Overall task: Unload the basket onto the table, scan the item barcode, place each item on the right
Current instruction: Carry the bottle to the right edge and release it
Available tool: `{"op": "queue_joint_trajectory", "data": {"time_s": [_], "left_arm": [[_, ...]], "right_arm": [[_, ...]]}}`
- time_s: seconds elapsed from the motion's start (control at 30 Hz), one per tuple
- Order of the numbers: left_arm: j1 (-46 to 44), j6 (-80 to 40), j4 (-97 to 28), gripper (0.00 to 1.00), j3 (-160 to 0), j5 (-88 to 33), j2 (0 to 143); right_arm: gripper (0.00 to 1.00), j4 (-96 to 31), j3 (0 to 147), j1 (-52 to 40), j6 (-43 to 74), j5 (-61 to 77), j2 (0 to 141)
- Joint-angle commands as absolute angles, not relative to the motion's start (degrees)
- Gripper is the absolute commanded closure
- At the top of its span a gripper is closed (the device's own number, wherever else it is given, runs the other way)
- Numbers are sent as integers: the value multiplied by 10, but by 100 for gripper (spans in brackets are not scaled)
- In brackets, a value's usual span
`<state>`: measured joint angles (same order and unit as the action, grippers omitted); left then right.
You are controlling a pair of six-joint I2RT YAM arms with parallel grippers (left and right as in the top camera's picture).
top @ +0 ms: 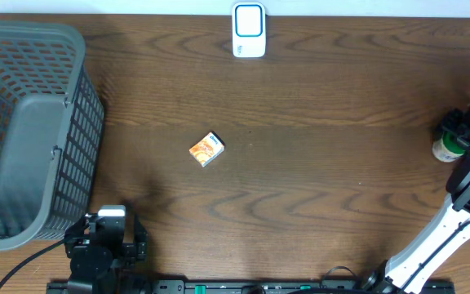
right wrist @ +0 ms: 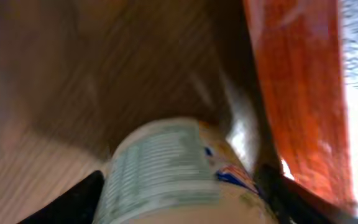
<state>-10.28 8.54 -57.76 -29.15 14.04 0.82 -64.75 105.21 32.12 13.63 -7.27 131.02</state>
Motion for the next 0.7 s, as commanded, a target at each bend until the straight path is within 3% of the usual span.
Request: {"op": "queue_joint_trajectory", "data": {"time_s": [0.0, 0.2, 0.37, 0.43, 0.5, 0.67], "left_arm": [[-100, 78, -578, 5, -292, 141, 7], [-100, 78, -578, 5, -292, 141, 7], [-100, 78, -578, 5, -292, 141, 7], [-100, 78, -578, 5, -292, 141, 7], [-100, 78, -578, 5, -292, 141, 7], [-100, 78, -578, 5, -292, 141, 7]], "right_arm": [[1, -638, 1059, 322, 143, -70, 1297], [1, -632, 1110, 316, 161, -64, 1157], [1, -606, 1128, 261, 175, 93, 1006], [1, -613, 1128, 171, 122, 128, 977], [1, -648, 1124, 19, 65, 166, 989], [1, -615, 1120, -184, 63, 81, 1038]]}}
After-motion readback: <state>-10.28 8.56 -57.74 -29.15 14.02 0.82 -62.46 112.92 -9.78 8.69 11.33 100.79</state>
